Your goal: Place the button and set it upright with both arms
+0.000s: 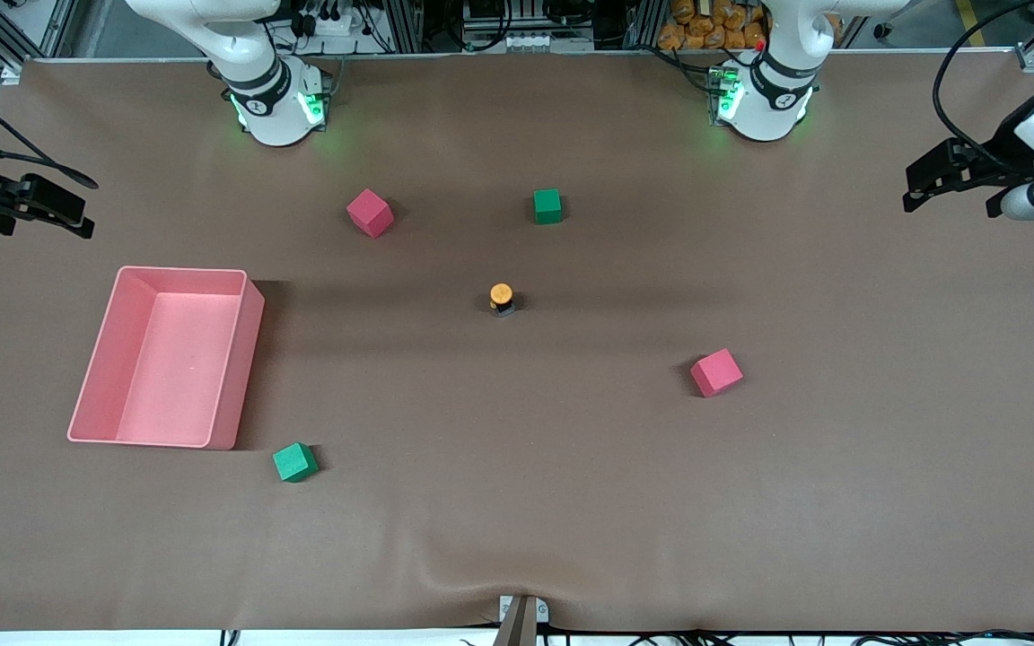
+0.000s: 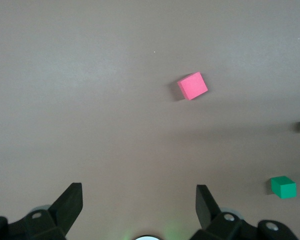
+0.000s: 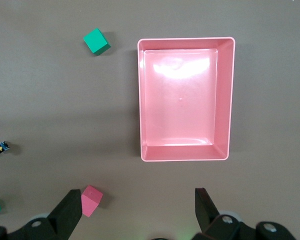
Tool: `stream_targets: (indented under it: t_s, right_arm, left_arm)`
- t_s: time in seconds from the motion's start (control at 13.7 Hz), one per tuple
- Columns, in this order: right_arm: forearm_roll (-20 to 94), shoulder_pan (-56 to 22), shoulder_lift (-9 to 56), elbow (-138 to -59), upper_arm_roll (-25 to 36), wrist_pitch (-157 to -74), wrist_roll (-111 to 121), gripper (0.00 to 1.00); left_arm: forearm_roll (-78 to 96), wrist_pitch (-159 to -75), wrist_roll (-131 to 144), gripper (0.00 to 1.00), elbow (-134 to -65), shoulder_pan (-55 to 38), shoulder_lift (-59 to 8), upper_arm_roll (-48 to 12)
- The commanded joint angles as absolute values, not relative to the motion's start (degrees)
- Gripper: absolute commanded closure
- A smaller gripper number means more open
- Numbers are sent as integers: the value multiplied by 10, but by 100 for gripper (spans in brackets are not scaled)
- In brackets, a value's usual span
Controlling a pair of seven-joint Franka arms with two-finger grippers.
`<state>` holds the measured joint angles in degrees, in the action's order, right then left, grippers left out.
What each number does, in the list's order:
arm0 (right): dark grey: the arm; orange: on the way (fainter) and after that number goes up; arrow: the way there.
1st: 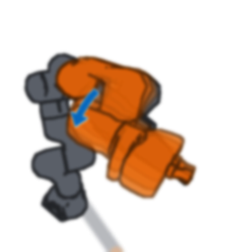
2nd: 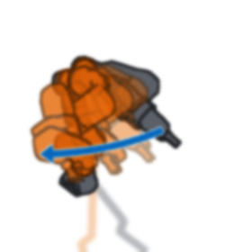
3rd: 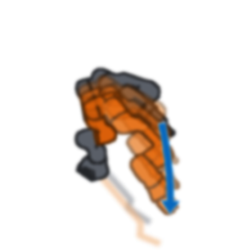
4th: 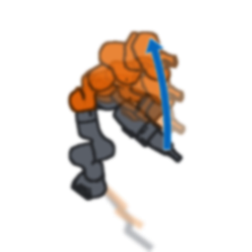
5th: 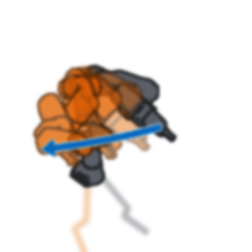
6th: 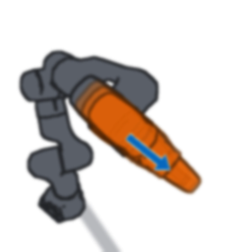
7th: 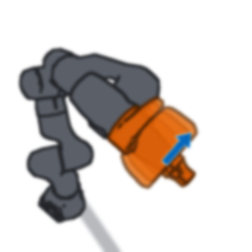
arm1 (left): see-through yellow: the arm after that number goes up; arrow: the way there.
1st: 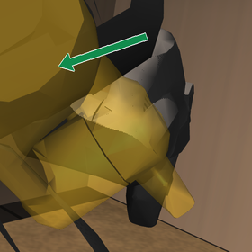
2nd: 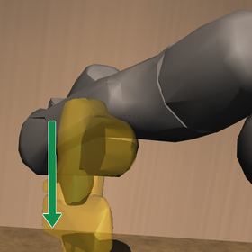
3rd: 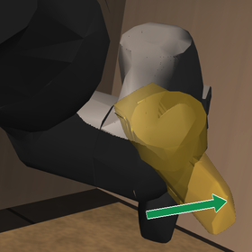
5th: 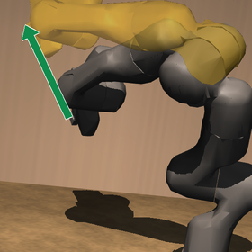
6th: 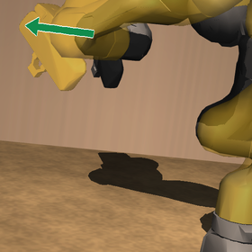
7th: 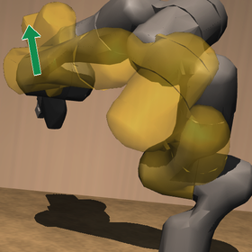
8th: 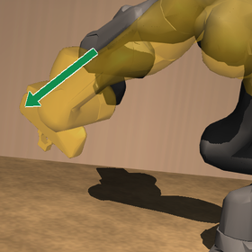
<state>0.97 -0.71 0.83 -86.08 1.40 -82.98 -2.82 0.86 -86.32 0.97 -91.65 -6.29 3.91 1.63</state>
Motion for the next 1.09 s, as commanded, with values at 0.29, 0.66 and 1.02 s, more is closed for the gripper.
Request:
stream_targets:
  t_s: [0.29,0.66,1.02]
  right_arm:
    - [6,-4,10,-856,12,-830,-21,0]
    - [6,-4,10,-857,12,-830,-21,0]
    - [6,-5,10,-858,12,-830,-22,0]
  left_arm:
    - [12,-866,-3,0,-912,-23,38,-21]
    - [-8,-866,33,0,-912,-18,38,-34]
    - [-4,-871,16,0,-911,-6,32,-32]
